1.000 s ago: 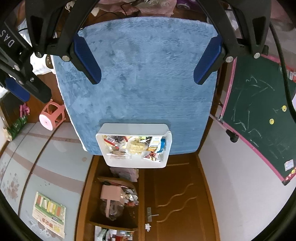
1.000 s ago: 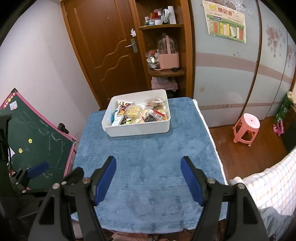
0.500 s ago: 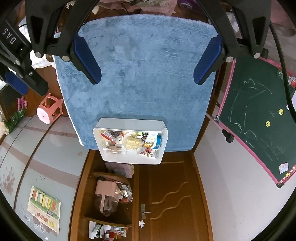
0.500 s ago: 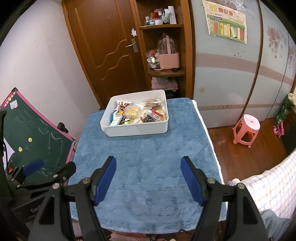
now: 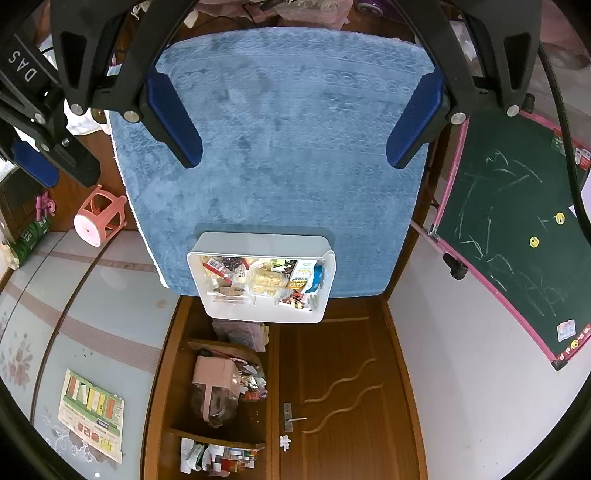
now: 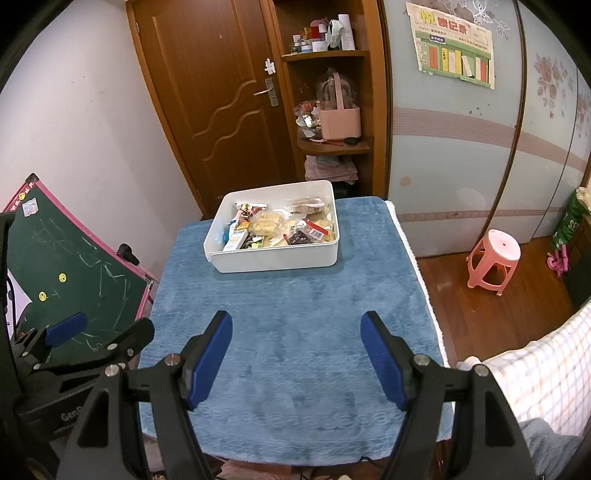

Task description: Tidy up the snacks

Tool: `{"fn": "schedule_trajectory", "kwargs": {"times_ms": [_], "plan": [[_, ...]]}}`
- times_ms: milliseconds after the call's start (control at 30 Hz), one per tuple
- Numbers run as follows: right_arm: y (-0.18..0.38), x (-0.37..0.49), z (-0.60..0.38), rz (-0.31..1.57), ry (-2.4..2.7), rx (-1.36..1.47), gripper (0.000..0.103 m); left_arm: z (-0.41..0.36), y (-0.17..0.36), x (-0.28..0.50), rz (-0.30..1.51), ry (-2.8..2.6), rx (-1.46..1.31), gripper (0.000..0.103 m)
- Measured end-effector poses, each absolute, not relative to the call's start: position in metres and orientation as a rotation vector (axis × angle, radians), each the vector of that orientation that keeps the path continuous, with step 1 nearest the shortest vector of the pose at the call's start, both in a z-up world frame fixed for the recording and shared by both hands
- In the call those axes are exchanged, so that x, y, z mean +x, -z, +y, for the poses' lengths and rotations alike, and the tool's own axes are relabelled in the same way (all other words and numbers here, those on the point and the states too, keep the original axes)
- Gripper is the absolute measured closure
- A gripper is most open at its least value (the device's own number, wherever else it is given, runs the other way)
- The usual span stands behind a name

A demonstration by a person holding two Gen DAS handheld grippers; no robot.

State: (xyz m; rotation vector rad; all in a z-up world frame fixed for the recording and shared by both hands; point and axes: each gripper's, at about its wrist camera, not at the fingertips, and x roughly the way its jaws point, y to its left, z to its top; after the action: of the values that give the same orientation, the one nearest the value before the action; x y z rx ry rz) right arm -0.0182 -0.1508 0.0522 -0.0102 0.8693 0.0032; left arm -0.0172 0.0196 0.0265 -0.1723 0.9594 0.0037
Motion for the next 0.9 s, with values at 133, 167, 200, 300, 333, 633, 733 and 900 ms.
{"fn": "schedule_trajectory", "kwargs": {"times_ms": [133,167,200,300,333,633,733,900], "plan": [[-0.0534,-0.0179,-0.1492,0.868,-0.009,-0.009,0.030,0.0222,-0.0284,-0.0162,0.957,-0.004,-0.170,0.003],[-0.0534,-0.0180,-0.1487,0.868,-0.010,-0.009,0.030,0.0230,-0.0290,-0.0158,0.957,-0.003,-0.170,0.003],[-0.0537,-0.0172,-0.1480,0.867,-0.010,-0.009,0.030,0.0224,-0.0289,-0.0160,0.958,-0.003,-0.169,0.003],[-0.0539,-0.0169,-0.1471,0.867,-0.011,-0.009,0.030,0.0233,-0.0297,-0.0154,0.959,-0.002,-0.166,0.003],[-0.0536,-0.0178,-0.1476,0.868,-0.010,-0.009,0.030,0.0225,-0.0297,-0.0157,0.959,-0.004,-0.167,0.003],[-0.0530,-0.0180,-0.1474,0.867,-0.009,-0.009,0.030,0.0234,-0.0304,-0.0147,0.959,-0.003,-0.165,0.003],[-0.0533,-0.0176,-0.1476,0.866,-0.010,-0.009,0.030,0.0235,-0.0306,-0.0151,0.959,-0.004,-0.165,0.003],[-0.0532,-0.0170,-0.1477,0.866,-0.013,-0.009,0.030,0.0250,-0.0305,-0.0145,0.958,-0.003,-0.162,0.003]]}}
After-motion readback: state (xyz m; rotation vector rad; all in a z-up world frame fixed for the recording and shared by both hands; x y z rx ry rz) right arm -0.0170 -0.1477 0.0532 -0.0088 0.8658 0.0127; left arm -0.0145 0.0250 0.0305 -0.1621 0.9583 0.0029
